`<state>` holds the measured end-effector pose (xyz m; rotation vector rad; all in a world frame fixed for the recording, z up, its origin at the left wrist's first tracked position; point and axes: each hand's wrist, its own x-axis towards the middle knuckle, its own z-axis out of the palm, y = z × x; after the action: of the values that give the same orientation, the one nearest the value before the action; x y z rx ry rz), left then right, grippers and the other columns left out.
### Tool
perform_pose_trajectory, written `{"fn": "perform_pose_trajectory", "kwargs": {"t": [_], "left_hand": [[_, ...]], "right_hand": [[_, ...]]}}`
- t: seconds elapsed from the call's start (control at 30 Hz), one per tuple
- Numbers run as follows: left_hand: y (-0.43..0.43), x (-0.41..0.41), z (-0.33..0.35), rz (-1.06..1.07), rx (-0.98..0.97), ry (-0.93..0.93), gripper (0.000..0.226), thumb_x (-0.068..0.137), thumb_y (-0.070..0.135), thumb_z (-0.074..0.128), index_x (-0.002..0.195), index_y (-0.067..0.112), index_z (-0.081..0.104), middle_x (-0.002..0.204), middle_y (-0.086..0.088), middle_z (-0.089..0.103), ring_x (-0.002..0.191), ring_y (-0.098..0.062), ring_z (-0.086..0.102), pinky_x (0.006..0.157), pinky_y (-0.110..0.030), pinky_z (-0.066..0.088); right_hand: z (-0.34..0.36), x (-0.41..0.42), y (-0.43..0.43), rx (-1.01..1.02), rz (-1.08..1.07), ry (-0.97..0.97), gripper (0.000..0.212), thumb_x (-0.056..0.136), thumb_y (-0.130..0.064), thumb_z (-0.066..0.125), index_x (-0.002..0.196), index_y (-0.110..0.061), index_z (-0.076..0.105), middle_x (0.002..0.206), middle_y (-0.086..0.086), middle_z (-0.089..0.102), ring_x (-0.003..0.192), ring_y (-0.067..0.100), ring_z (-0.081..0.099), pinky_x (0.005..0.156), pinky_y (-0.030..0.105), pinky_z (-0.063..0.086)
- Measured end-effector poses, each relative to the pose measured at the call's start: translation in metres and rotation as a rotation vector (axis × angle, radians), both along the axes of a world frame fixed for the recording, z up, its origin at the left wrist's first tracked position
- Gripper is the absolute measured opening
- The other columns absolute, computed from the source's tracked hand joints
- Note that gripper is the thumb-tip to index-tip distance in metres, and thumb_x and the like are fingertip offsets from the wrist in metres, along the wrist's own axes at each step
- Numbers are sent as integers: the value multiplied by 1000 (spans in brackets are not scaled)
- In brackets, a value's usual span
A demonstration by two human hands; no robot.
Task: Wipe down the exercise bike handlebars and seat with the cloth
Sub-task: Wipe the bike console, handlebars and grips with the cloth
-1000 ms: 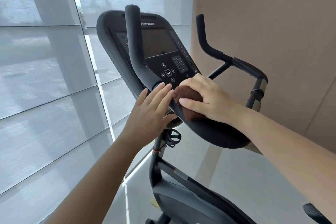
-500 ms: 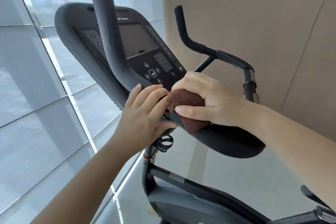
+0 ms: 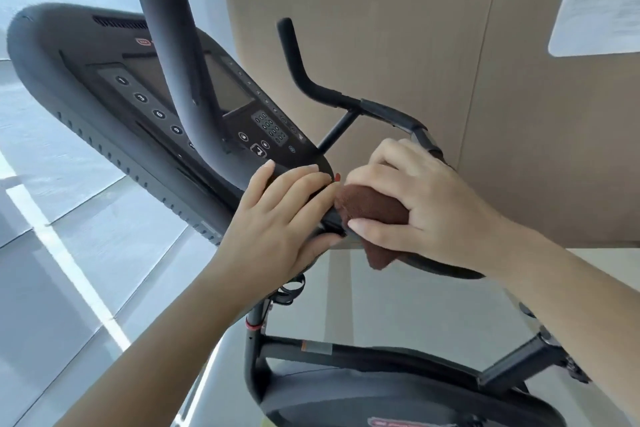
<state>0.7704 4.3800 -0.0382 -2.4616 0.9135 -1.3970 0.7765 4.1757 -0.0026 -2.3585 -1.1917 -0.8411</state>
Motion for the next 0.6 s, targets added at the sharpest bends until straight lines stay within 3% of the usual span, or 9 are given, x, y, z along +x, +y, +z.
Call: {"fn": "perform_pose_trajectory", "kwargs": {"t": [0.17, 0.3, 0.6], "left_hand": [[5, 7, -4, -59, -51, -2, 48, 93, 44, 39, 115, 7, 60, 109, -13, 62, 114, -29, 45, 99, -45, 26], [7, 9, -7, -64, -55, 8, 46, 94, 41, 40, 116, 6, 60, 107, -13, 61, 108, -31, 47, 98, -47, 26], [7, 13, -13, -103, -96, -1, 43, 92, 40, 44, 115, 6, 58, 107, -11, 59, 107, -32, 47, 100, -45, 23]], "right_hand": [[-21, -26, -10, 63, -287, -133, 45, 81, -46, 49, 98, -8, 66, 85, 12, 54, 75, 29, 49, 68, 33, 38], [-38, -40, -16, 187, -499, -211, 45, 82, -43, 52, 95, -3, 67, 82, 17, 55, 73, 32, 51, 66, 40, 44], [-46, -42, 37, 188, -704, -504, 35, 85, -41, 57, 92, -9, 67, 79, 16, 57, 69, 30, 53, 62, 38, 40]]}}
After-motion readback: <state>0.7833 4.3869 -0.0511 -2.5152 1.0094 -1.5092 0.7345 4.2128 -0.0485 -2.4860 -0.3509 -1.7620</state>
